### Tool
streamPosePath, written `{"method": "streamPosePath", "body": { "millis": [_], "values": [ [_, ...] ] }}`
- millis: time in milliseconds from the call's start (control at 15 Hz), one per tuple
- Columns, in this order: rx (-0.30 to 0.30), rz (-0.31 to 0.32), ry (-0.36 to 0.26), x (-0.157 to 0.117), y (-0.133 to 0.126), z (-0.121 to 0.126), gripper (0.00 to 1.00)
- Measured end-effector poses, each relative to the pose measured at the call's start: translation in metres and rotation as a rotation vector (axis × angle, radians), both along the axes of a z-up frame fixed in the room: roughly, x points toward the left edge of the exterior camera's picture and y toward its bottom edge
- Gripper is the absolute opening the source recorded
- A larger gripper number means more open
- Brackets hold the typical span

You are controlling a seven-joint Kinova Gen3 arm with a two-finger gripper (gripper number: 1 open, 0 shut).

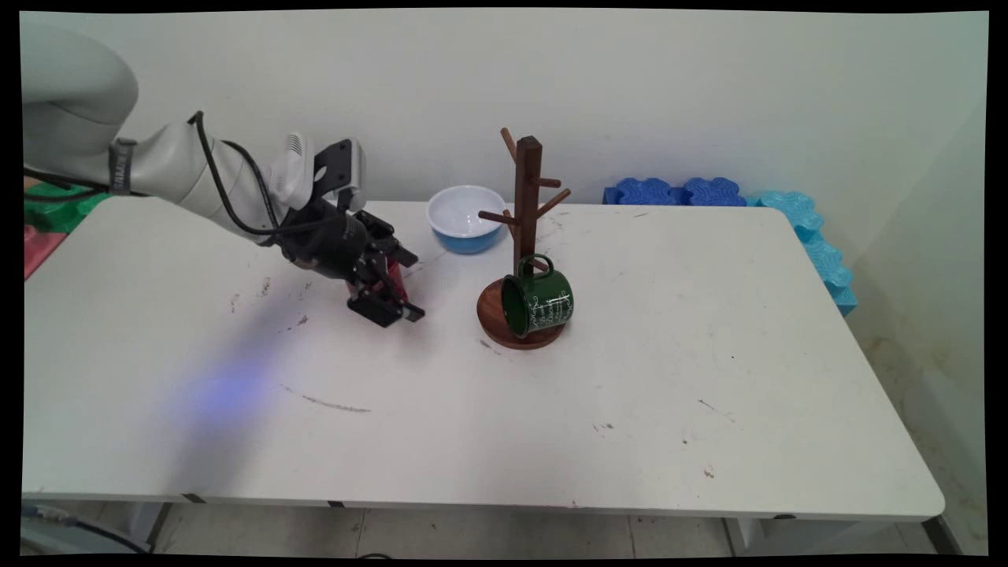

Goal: Pick up the green mug from the rack

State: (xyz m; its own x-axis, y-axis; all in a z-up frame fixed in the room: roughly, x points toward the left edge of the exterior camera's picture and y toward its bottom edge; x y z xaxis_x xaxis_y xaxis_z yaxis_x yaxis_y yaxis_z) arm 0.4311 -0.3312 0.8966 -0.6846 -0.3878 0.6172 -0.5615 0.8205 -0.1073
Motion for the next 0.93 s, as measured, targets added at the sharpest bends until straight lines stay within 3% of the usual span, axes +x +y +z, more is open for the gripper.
{"method": "streamPosePath", "body": {
  "millis": [600, 933],
  "values": [
    [0.055, 0.131, 0.222, -0.02, 0.009, -0.016, 1.0],
    [0.076, 0.203, 0.314, -0.027, 0.006, -0.027, 1.0]
  ]
}}
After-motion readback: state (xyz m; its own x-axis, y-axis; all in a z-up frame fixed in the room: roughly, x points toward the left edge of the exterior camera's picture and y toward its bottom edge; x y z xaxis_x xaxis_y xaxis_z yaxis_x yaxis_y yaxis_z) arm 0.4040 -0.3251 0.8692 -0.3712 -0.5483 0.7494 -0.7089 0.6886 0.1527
